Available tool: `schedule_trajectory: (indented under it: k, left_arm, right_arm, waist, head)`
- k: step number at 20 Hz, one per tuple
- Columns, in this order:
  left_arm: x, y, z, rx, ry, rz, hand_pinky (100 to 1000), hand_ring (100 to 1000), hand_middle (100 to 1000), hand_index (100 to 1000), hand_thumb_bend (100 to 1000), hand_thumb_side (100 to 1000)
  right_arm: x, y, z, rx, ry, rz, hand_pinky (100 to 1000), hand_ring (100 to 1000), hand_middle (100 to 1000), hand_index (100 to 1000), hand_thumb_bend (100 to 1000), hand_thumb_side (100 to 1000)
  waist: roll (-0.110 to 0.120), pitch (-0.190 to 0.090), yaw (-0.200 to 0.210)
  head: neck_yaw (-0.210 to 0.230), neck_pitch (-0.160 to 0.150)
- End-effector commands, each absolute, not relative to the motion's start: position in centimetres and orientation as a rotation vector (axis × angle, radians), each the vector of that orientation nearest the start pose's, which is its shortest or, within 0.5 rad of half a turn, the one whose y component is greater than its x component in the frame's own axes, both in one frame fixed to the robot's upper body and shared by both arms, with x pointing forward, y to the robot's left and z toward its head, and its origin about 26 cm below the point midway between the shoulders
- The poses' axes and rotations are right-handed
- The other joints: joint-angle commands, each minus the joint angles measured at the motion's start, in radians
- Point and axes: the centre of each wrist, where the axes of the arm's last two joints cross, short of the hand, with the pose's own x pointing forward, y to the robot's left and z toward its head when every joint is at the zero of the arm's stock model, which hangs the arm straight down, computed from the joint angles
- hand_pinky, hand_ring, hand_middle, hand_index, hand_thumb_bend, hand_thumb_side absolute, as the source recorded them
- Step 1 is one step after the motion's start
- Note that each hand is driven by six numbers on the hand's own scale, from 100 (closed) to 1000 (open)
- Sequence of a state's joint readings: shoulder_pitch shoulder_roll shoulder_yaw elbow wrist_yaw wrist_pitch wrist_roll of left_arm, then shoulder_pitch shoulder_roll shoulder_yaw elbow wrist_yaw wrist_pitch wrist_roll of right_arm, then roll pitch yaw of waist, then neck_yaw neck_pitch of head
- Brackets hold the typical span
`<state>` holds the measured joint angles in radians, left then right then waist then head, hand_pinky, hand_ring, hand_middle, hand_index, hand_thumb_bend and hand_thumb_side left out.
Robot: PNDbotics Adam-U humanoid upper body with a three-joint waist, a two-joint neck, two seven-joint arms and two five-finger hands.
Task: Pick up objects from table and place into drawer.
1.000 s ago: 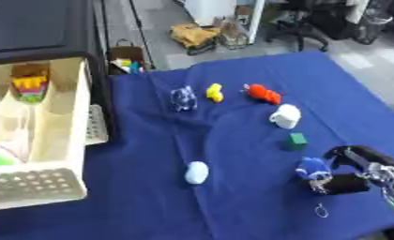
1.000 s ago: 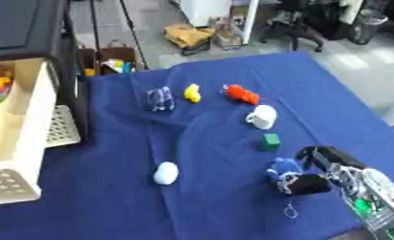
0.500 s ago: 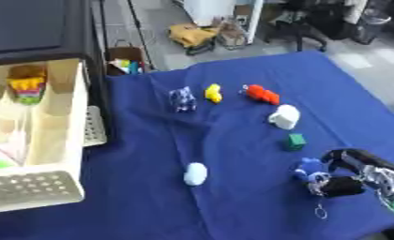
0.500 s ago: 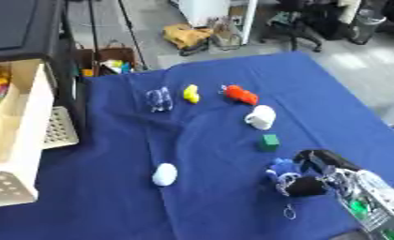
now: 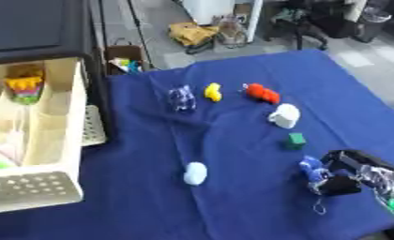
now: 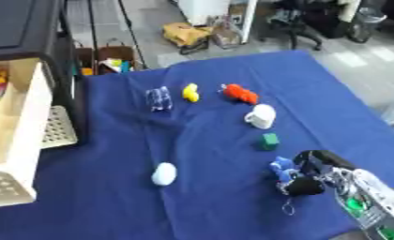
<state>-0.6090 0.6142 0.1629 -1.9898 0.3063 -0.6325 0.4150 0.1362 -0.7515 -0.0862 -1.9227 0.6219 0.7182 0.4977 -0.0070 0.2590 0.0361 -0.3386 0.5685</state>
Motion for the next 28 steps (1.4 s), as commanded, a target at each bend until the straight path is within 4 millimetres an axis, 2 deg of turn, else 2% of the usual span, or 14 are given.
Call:
schedule_trajectory:
  k: [1, 4, 5, 6, 8, 15, 28]
  left_arm:
    - [29.2, 30.4, 34.5, 0.041, 2.998, -0.120, 356, 400, 448, 664, 171, 964]
    - [29.2, 30.4, 34.5, 0.043, 2.999, -0.120, 356, 400, 448, 664, 170, 964]
    - [29.2, 30.4, 34.5, 0.043, 2.999, -0.120, 356, 400, 448, 664, 170, 964]
    - [29.2, 30.3, 34.6, 0.043, 2.999, -0.118, 356, 400, 448, 664, 170, 964]
    - [29.2, 30.3, 34.6, 0.044, 2.998, -0.116, 356, 401, 448, 664, 171, 964]
    - [29.2, 30.3, 34.6, 0.046, 2.998, -0.113, 353, 401, 447, 665, 172, 963]
    - [29.2, 30.3, 34.6, 0.051, 2.998, -0.110, 350, 401, 446, 665, 171, 965]
  right_arm:
    - [24.3, -38.9, 14.8, -0.899, -0.734, 0.742, 866, 882, 636, 812, 344, 530]
    - [24.4, -38.8, 14.9, -0.927, -0.745, 0.731, 860, 875, 624, 798, 214, 570]
    - [24.4, -38.8, 14.9, -0.934, -0.747, 0.728, 860, 875, 624, 798, 214, 570]
    - [24.4, -38.8, 15.0, -0.941, -0.749, 0.726, 859, 874, 621, 796, 154, 574]
    - [24.3, -38.8, 15.0, -0.954, -0.751, 0.725, 858, 874, 621, 794, 100, 557]
    - [24.4, -38.7, 15.2, -1.010, -0.754, 0.722, 846, 856, 586, 765, 100, 443]
    - [24.3, -37.8, 16.4, -1.102, -0.818, 0.722, 829, 835, 532, 705, 100, 463]
  waist:
    - [0.001, -0.013, 0.001]
    - [0.000, -0.013, 0.001]
    - [0.000, -0.013, 0.001]
    - [-0.001, -0.013, 0.001]
    - [-0.001, -0.014, 0.002]
    - [-0.004, -0.015, 0.002]
    - [-0.009, -0.018, -0.002]
  head:
    - [-0.003, -0.013]
    - [-0.004, -0.013]
    - [-0.004, -0.014]
    - [-0.004, -0.014]
    - [-0.003, -0.013]
    - [-0.005, -0.016]
    - [-0.004, -0.020]
